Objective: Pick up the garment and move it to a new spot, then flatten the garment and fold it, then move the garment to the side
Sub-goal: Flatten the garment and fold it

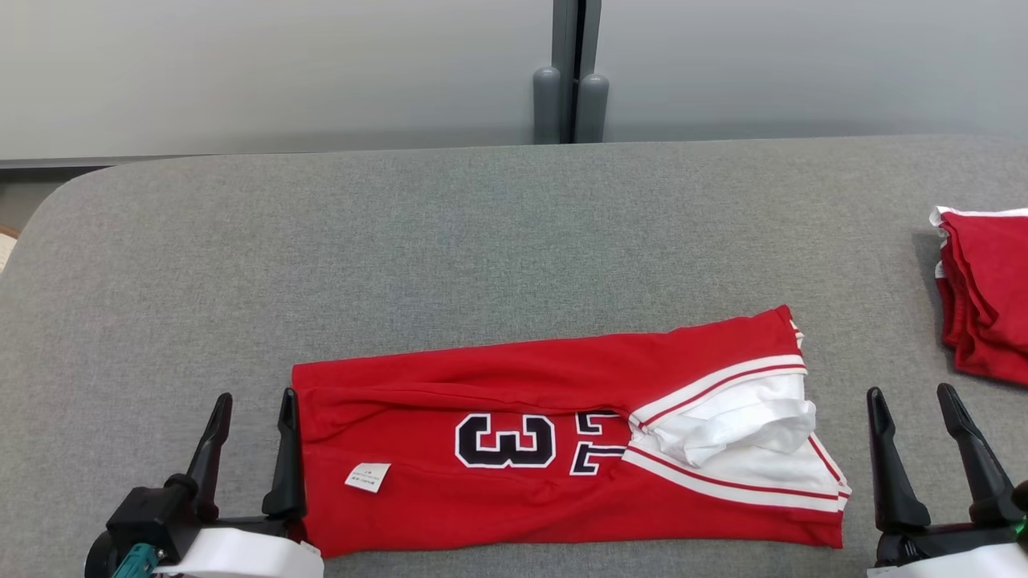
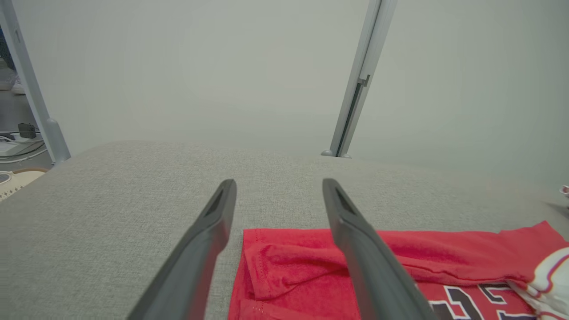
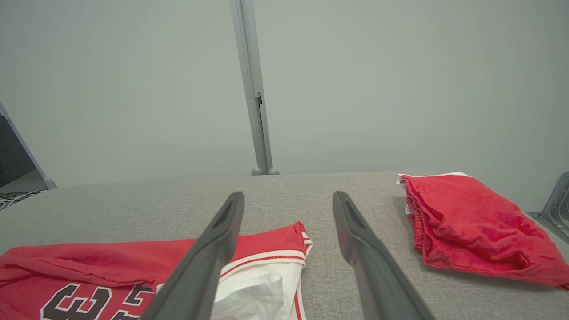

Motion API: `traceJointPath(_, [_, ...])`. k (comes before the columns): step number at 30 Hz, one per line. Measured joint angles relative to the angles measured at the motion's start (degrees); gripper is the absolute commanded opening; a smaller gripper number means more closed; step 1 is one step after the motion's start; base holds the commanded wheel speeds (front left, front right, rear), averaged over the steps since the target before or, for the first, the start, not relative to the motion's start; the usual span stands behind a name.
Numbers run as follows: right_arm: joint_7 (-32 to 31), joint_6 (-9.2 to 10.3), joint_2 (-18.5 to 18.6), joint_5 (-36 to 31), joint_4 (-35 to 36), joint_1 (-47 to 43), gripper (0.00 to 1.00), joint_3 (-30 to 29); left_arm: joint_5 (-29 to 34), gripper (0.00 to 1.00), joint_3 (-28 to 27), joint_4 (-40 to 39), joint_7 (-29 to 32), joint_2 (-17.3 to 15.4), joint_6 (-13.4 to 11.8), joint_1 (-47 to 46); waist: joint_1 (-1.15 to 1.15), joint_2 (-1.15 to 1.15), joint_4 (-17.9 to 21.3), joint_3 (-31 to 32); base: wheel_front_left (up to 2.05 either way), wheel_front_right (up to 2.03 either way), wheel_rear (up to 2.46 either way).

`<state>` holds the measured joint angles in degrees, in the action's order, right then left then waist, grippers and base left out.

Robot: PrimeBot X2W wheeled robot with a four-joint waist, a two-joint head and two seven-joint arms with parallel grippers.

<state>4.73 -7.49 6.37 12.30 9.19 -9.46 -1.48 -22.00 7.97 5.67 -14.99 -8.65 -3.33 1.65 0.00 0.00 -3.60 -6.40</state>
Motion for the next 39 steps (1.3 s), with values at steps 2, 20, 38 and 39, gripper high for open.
traceJointPath(2, [-0.19, 0.00, -0.11, 0.00, 0.10, -0.11, 1.00, -0.08, 0.32, 1.00, -0.19, 0.37, 0.00, -0.11, 0.10, 0.08, 0.00, 0.00, -0.02, 0.07, 0.00, 0.00, 0.00])
traceJointPath(20, [-2.40, 0.00, 1.59, 0.03, -7.28, 4.88, 1.00, -1.78, 2.01, 1.00, 1.03, -0.30, 0.00, 1.30, 1.98, -4.87, 0.00, 0.00, -1.77, -5.00, 0.00, 0.00, 0.00])
traceJointPath(38, [-7.36, -0.11, 2.40, 2.32, -23.27, 10.78, 0.00, 2.26, 4.89, 1.00, -1.26, -0.24, 0.00, 4.12, 4.35, -8.12, 0.00, 0.00, -4.91, -11.51, 0.00, 0.00, 0.00])
traceJointPath(39, [-7.53, -0.13, 2.44, 2.20, -22.87, 10.75, 0.00, 1.85, 4.89, 1.00, -1.52, -0.23, 0.00, 4.12, 4.44, -8.11, 0.00, 0.00, -4.63, -11.54, 0.00, 0.00, 0.00])
